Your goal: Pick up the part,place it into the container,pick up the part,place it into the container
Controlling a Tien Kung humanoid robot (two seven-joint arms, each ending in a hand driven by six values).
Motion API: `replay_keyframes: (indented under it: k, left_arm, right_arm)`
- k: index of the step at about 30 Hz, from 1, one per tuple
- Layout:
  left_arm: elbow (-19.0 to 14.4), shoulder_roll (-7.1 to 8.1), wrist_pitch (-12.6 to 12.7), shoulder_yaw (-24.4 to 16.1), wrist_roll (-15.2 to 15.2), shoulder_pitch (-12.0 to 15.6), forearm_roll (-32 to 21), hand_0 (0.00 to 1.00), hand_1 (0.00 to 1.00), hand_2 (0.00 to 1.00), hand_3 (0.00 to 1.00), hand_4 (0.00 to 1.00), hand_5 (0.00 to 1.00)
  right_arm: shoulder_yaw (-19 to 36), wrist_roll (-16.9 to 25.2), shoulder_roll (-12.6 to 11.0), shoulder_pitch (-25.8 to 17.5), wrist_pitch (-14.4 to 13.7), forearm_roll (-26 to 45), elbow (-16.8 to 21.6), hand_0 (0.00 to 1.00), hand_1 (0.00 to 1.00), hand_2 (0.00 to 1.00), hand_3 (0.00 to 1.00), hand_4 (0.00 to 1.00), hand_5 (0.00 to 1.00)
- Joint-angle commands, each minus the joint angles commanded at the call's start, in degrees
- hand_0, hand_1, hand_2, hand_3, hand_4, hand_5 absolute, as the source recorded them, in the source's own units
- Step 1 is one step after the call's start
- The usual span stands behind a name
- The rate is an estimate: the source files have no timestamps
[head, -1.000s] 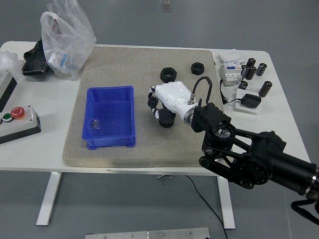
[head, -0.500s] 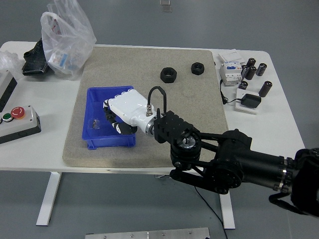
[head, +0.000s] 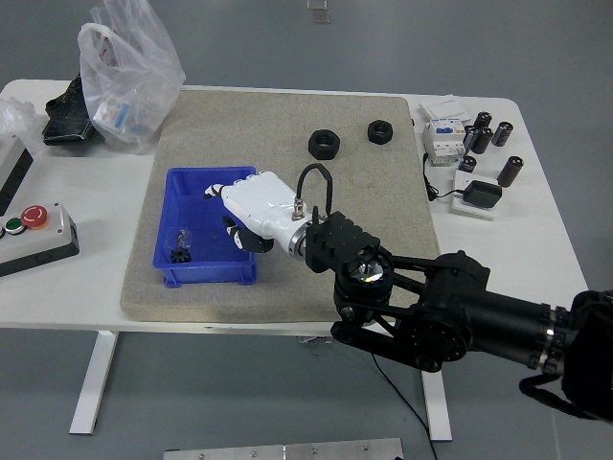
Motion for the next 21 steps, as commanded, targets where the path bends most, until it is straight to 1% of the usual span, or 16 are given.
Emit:
replay_keyframes:
  k: [4,5,6,9,11,12,16,17,18,21]
  left_arm:
    - [0.0,-0.06,-0.01,-0.17,0.02,0.15,0.23,0.665,0.476,0.531,0.626,0.624,0.241]
    - [0.0,-0.09,-0.01,-0.29,0.04,0.22,0.35,0.665,0.477,0.531,0.625,0.624,0.241]
    - [0.0,-0.1,-0.01,-0.35,0.05,0.25,0.42,0.665,0.477,0.531,0.625,0.624,0.241]
    - [0.0,-0.16,-0.01,-0.5,0.03,0.34,0.57,0.665,0.477,0.531,0.625,0.624,0.241]
    - [0.0,-0.19,0.0,-0.54,0.0,0.35,0.61,0.665,0.477,0.531,0.625,0.624,0.241]
    - [0.0,-0.21,0.0,-0.52,-0.03,0.34,0.59,0.665,0.478,0.531,0.625,0.624,0.241]
    - [0.0,-0.26,0.0,-0.45,-0.15,0.26,0.54,0.665,0.478,0.531,0.625,0.624,0.241]
    - [0.0,-0.27,0.0,-0.43,-0.16,0.24,0.54,0.665,0.478,0.531,0.625,0.624,0.241]
    - [0.0,-0.28,0.0,-0.4,-0.19,0.22,0.52,0.665,0.477,0.531,0.626,0.624,0.239]
    - [0.0,-0.29,-0.01,-0.35,-0.24,0.2,0.54,0.665,0.477,0.531,0.626,0.624,0.239]
  right_arm:
    - [4.53,-1.12,-2.31,-1.49,0.71,-1.42,-0.06,0.21,0.388,0.234,0.809,0.367,0.168]
    - [6.2,-2.05,-3.24,-2.17,1.51,-2.15,-0.19,0.189,0.426,0.6,0.858,0.725,0.393]
    - [7.11,-2.55,-3.69,-2.52,1.97,-2.53,-0.25,0.189,0.426,0.6,0.858,0.725,0.393]
    - [10.6,-5.45,-5.61,-4.38,5.05,-3.35,-0.56,0.189,0.426,0.6,0.858,0.725,0.393]
    - [11.88,-6.64,-6.41,-5.37,6.67,-3.51,-0.75,0.189,0.426,0.6,0.858,0.725,0.393]
    - [12.29,-7.24,-6.79,-5.96,7.55,-3.44,-0.84,0.19,0.492,0.866,0.93,0.96,0.538]
    - [12.78,-8.74,-7.82,-8.14,10.17,-2.6,-0.92,0.19,0.492,0.866,0.93,0.96,0.538]
    - [12.81,-8.9,-7.94,-8.5,10.5,-2.44,-0.9,0.19,0.492,0.866,0.93,0.96,0.538]
    - [12.86,-9.02,-8.07,-8.92,10.74,-2.3,-0.83,0.179,0.483,0.883,0.929,0.998,0.598]
    - [12.75,-9.04,-8.33,-9.66,10.85,-1.75,-0.55,0.179,0.483,0.883,0.929,0.998,0.598]
